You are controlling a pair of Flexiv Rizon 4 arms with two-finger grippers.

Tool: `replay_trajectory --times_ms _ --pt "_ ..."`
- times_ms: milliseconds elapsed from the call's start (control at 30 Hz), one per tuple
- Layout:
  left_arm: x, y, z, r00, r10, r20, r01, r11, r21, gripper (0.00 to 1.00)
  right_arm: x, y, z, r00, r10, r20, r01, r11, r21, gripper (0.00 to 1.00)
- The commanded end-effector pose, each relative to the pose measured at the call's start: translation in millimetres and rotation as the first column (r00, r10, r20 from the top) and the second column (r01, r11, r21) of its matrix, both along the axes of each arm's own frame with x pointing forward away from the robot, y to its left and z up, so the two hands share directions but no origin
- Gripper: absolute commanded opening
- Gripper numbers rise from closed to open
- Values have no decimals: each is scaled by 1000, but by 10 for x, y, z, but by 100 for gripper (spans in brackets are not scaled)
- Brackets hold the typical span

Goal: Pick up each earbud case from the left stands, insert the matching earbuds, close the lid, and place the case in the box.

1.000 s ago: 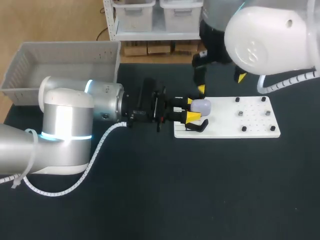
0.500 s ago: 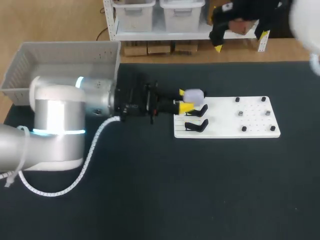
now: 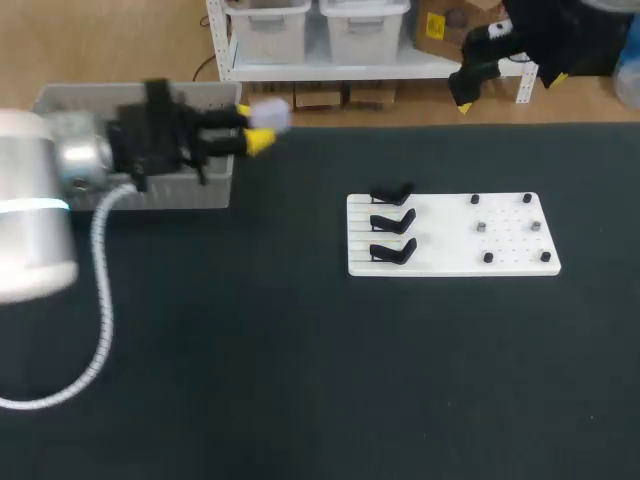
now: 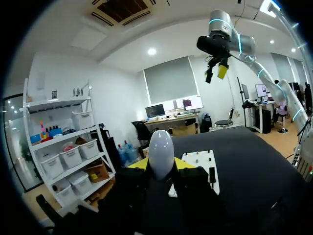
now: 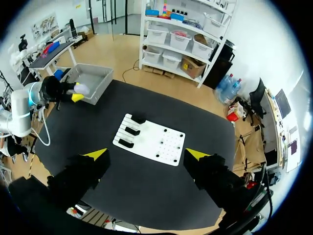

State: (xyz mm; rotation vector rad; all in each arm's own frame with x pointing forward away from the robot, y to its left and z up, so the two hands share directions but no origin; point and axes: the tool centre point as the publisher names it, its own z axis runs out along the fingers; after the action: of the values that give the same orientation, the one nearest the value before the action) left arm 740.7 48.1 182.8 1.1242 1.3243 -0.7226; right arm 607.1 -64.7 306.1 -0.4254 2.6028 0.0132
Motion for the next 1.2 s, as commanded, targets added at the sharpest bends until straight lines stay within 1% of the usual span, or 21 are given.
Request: replay_trajectory --times_ms 33,67,100,133,167,233,267,333,433,500,533,600,700,733,767,800,833,933,1000,1200 --pt "99 631 89 975 219 37 -221 974 43 0 -23 -17 -24 998 3 70 -4 1000 23 100" --pt "168 720 77 972 230 48 -234 968 91 0 -23 -17 -24 998 3 70 -4 1000 23 100" --pt "253 819 52 966 253 50 -257 961 101 0 -23 -17 -24 998 3 70 -4 1000 23 100" --pt "319 905 32 962 268 42 -271 959 87 0 -23 -17 -24 998 3 70 -4 1000 23 100" --pt "389 979 0 960 276 50 -281 953 116 0 -23 -17 -24 998 3 70 -4 1000 23 100" --pt "503 1091 -59 953 300 34 -302 947 112 0 -23 -17 -24 998 3 70 -4 1000 23 100" --pt "563 1130 -80 953 299 35 -301 945 130 0 -23 -17 -24 998 3 70 -4 1000 23 100" --pt "728 1243 -125 951 309 34 -311 942 130 0 -23 -17 -24 998 3 70 -4 1000 23 100" --pt "964 1408 -207 944 328 20 -328 933 148 0 -23 -17 -24 998 3 70 -4 1000 23 100" --pt "1066 1469 -233 944 328 16 -327 933 150 0 -23 -17 -24 998 3 70 -4 1000 23 100" --pt "1111 1488 -241 946 325 16 -323 932 167 0 -23 -17 -24 998 3 70 -4 1000 23 100" --pt "1225 1571 -280 946 324 13 -321 930 178 0 -23 -17 -24 998 3 70 -4 1000 23 100" --pt "1291 1616 -276 942 335 7 -329 922 202 0 -23 -17 -24 998 3 70 -4 1000 23 100" --pt "1308 1638 -268 940 342 5 -336 921 198 2 -23 -17 -24 998 3 70 -4 1000 23 100" --pt "1320 1655 -258 938 347 2 -341 919 198 32 -23 -17 -24 998 3 70 -4 1000 23 100" --pt "1328 1678 -242 935 356 2 -349 915 202 90 -23 -17 -24 998 3 70 -4 1000 23 100" --pt "1329 1688 -234 929 371 1 -364 911 195 100 -23 -17 -24 998 3 70 -4 1000 23 100" --pt "1303 1726 -159 926 379 6 -373 908 189 100 -23 -17 -24 998 3 70 -4 1000 23 100" --pt "1260 1741 -102 926 377 16 -375 913 162 100 -23 -17 -24 998 3 70 -4 1000 23 100" --pt "1260 1741 -102 926 377 16 -375 913 162 100 -23 -17 -24 998 3 70 -4 1000 23 100"
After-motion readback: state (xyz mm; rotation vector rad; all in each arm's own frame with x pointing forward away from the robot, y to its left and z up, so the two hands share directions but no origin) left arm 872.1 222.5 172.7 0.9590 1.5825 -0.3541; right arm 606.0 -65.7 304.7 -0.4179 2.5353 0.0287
